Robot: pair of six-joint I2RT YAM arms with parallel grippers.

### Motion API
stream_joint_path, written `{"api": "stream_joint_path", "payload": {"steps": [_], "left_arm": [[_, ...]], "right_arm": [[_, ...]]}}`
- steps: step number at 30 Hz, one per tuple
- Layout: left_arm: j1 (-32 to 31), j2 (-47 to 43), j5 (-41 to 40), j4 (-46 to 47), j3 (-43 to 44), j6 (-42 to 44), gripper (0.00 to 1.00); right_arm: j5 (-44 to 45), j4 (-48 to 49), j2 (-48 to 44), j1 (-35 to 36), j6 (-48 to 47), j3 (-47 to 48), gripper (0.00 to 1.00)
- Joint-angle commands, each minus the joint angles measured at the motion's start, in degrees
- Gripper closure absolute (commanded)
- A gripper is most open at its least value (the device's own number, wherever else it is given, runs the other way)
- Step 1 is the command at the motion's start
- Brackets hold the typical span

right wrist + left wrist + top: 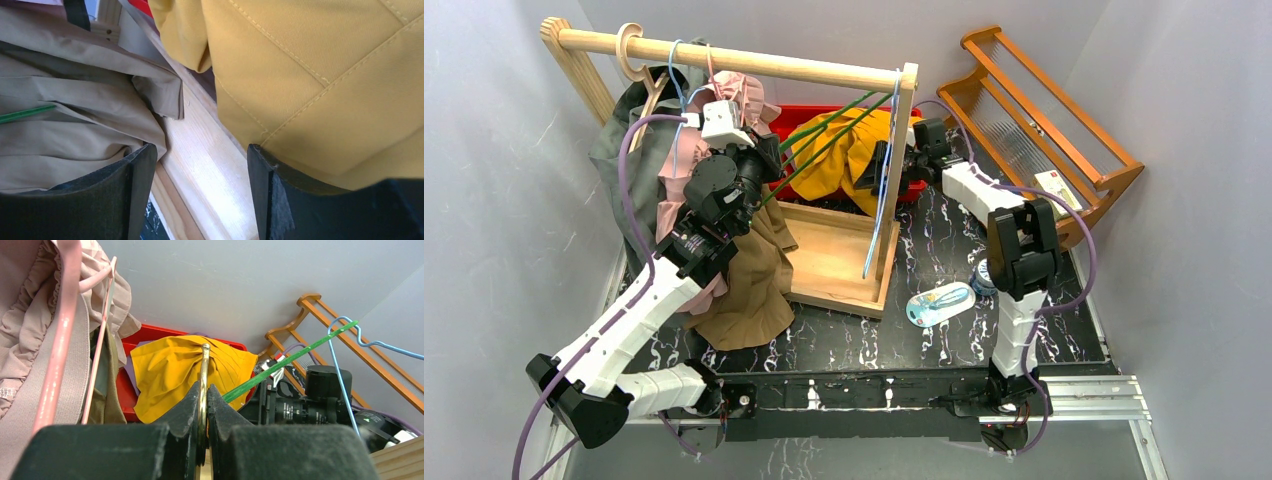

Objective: Remove the skirt from the hanger
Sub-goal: Adjust the skirt in the bin.

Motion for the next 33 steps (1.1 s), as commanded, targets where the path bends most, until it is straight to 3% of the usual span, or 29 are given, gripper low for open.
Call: {"api": "stream_joint_path", "payload": {"steps": [1, 7, 14, 21, 28, 33], "left_arm": [[0.03, -1.84, -0.86, 2.45, 1.53, 0.26, 1.00], [0.03, -2.09, -1.24, 2.34, 1.73, 0.90, 1.00], [0.05, -2.13, -1.53, 2.68, 1.75, 1.56, 1.00], [0.03, -2.29, -1.54, 2.96, 1.39, 1.74, 1.00], [0.03, -1.65, -1.21, 3.43, 1.10, 1.33, 1.00], [0.01, -2.14, -1.67, 2.97, 0.87, 1.75, 1.00]], "right_arm": [[-0.03, 3.49, 2.83, -0.65, -2.20, 3.58, 0.24], [2.71, 1.31, 9.62, -0.71, -3.98, 10.20, 0.23], [0.80, 7.56, 11.73, -1.28, -0.17, 10.12, 0.22], [-1.79, 13.60, 6.45, -1.40, 4.47, 5.61, 0.25], [5.39, 3.22, 14.47, -1.52, -0.23, 15.05, 0.26], [8.35, 0.93, 20.67, -1.40, -2.27, 20.04, 0.26]]}}
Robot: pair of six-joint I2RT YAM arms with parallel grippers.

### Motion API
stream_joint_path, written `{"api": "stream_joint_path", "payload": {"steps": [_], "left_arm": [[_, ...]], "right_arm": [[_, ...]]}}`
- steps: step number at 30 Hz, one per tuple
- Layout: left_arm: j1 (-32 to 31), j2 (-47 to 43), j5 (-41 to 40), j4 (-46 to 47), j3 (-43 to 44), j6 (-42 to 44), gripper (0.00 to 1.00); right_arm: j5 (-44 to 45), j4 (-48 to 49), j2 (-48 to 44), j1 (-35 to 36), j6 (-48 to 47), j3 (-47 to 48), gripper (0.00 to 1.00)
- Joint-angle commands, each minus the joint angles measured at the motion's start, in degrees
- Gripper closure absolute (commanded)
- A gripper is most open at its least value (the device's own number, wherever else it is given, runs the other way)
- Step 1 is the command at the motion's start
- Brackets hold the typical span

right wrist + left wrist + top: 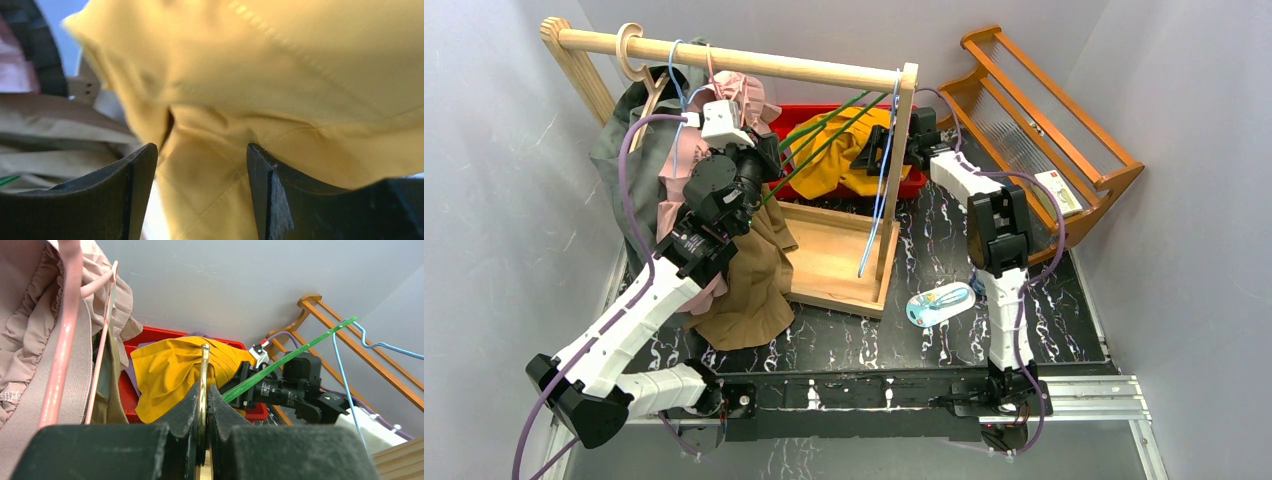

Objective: Remove the skirt from the hanger
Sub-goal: Adjust the skirt in the bin.

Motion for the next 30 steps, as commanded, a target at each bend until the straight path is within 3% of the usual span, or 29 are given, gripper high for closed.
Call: {"api": "stream_joint_path", "payload": {"steps": [1, 8, 14, 19, 27, 30], "left_arm": [[0.03, -2.29, -1.85, 2.50, 0.94, 1.06, 1.00], [0.03, -2.56, -2.40, 2.57, 0.75, 1.72, 1.00], [0.03, -2.66, -2.24, 2.85, 0.34, 1.66, 1.00], [0.03, -1.94, -1.47, 3.14, 0.73, 1.09, 1.00], [0.03, 0.56, -0.52, 1.54, 3.45, -0.09, 1.00], [0.03, 0.77, 0.14, 1.19, 4.39, -0.30, 1.00]], "right_arm": [[6.93, -4.14, 6.56, -0.55, -4.53, 4.95, 0.27], [8.32, -8.68, 9.54, 1.01, -9.46, 2.32, 0.28], [13.29, -16.03, 3.97, 2.64, -13.60, -6.33, 0.28], [8.21, -18.75, -1.53, 2.62, -13.04, -8.11, 0.27], [10.08, -22.31, -3.81, -0.44, -11.69, 7.94, 0.15], [10.25, -19.81, -7.69, -1.15, -10.96, 5.38, 0.09]]}}
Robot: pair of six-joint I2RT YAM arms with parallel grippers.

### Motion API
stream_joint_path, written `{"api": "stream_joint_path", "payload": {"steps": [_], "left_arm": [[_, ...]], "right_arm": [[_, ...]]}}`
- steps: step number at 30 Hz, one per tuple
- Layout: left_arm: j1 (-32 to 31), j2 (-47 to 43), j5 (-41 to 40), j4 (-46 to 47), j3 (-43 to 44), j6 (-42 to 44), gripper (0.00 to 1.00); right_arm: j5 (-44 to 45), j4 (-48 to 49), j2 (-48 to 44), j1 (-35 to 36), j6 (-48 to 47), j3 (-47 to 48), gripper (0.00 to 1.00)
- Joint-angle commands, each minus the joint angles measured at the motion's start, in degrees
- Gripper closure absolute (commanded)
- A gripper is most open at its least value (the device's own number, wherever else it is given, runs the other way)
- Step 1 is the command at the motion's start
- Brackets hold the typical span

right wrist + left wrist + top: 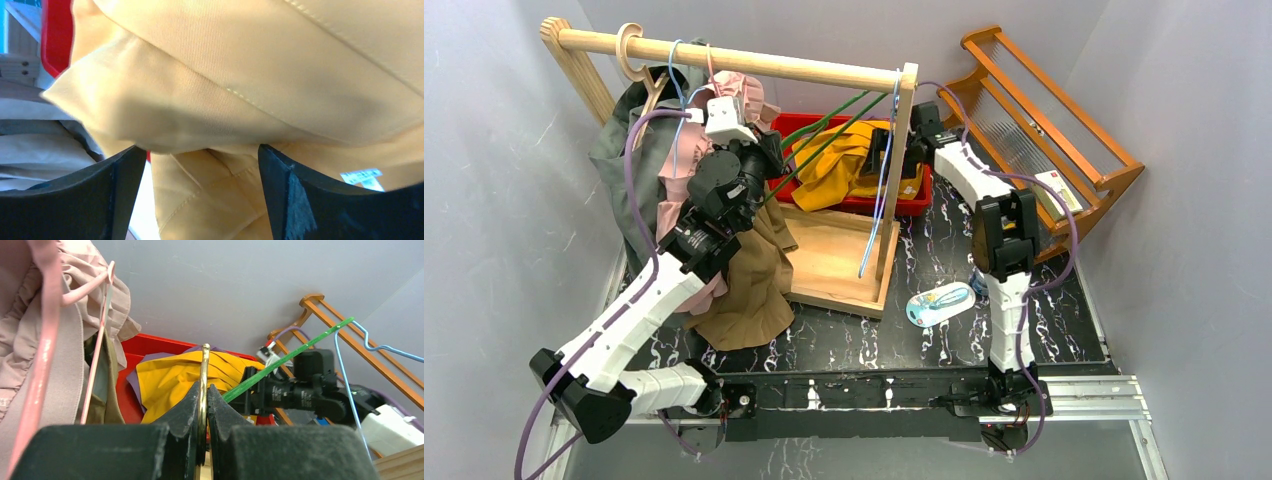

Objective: Remove the skirt from the hanger
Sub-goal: Adjust the skirt in the bin.

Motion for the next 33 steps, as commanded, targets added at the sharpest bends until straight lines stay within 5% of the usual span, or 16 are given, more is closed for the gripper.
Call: {"api": "stream_joint_path", "payload": {"steps": [1, 7, 12, 14, 17, 21, 27, 33], "left_arm": [[0.03, -0.38, 0.68, 1.47, 3.47, -0.34, 1.00], [0.03, -1.26, 0.13, 1.52, 2.66, -0.04, 1.00], [0.03, -1.59, -0.25, 1.58, 2.56, 0.22, 1.00], [0.03, -1.54, -0.43, 1.75, 2.97, 0.67, 1.00], [0.03, -1.49, 0.93, 1.57, 2.87, -0.41, 1.00], [0.03, -0.99, 0.31, 0.61, 2.86, -0.80, 1.00], [0.03, 1.81, -0.42, -2.46, 6.73, -2.01, 1.00], [-0.05, 4.16, 2.06, -3.83, 11.06, -5.56, 1.00]], "right_arm": [[-0.33, 1.10, -7.36, -2.08, 0.00, -0.38, 0.09], [-12.56, 11.99, -11.58, 0.53, 0.61, -9.26, 0.12], [-17.95, 14.84, -7.75, 4.80, -0.57, -6.74, 0.32], [-22.26, 21.36, -2.16, 5.15, 4.36, -6.30, 0.48], [-17.41, 23.27, 6.54, 5.15, 5.16, -0.35, 0.53], [0.23, 17.47, 14.64, 5.32, 4.41, 7.20, 0.52], [-8.34, 13.68, 3.52, 4.23, 10.61, 3.48, 0.36], [-13.76, 20.53, -12.57, -0.52, 13.87, -11.39, 0.19]]}}
